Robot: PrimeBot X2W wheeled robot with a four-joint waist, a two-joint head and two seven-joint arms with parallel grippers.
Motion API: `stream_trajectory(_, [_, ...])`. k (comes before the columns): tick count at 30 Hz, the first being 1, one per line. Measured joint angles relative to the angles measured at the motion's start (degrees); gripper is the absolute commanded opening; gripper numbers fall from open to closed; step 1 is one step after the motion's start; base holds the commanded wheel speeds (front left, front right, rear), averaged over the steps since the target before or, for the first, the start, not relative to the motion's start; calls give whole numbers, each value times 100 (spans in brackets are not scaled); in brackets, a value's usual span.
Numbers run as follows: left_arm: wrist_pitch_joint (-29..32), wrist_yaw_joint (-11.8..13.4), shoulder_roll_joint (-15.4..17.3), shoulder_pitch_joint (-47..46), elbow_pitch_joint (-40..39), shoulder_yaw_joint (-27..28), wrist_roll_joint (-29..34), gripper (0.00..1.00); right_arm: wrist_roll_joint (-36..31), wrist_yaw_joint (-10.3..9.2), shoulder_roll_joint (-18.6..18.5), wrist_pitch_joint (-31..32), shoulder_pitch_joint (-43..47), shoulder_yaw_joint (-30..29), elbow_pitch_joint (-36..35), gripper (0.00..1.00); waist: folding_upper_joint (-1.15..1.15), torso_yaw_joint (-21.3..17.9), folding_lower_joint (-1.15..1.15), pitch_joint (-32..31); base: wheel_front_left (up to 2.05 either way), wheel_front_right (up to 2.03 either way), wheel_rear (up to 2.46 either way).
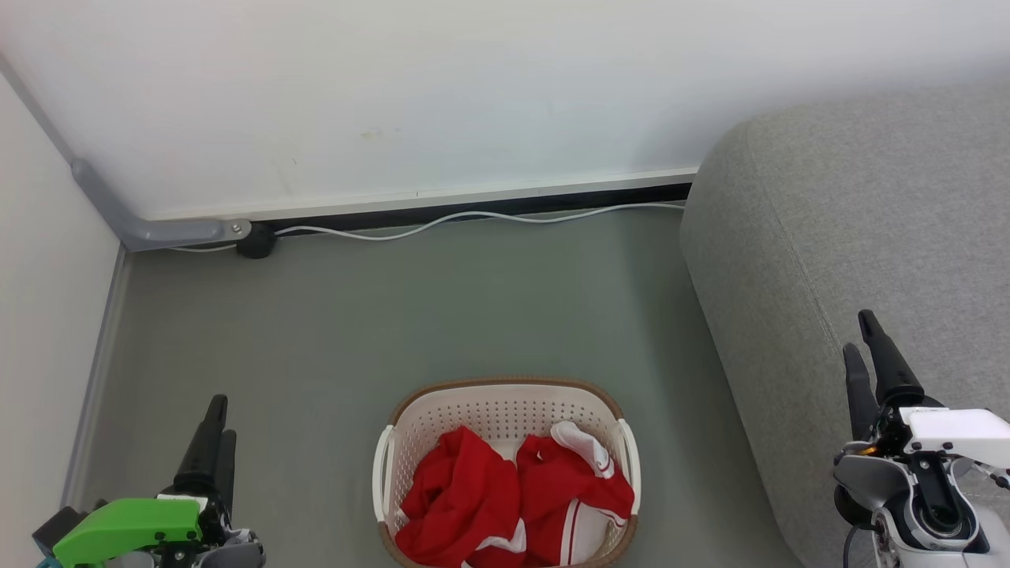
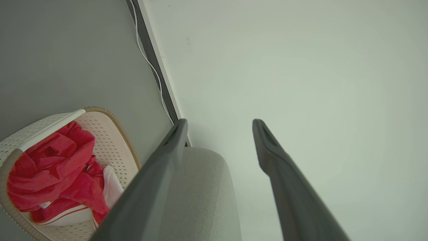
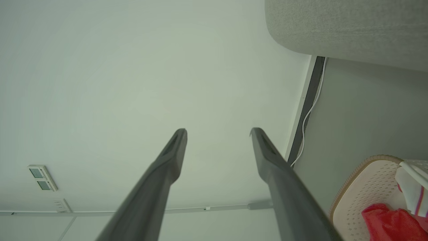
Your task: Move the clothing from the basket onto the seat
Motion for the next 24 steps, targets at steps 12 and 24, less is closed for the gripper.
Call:
stream_trajectory(12, [-275, 0, 157, 2, -29, -211, 701, 100, -1071, -127, -408, -224, -3, 403, -77, 100, 0, 9, 0, 13, 0, 0, 0])
stream_trajectory(24, [-538, 141, 292, 2, -183, -380, 1880, 100, -2382, -416, -478, -488, -7, 925, -157, 100, 0, 23, 0, -6, 0, 0, 0])
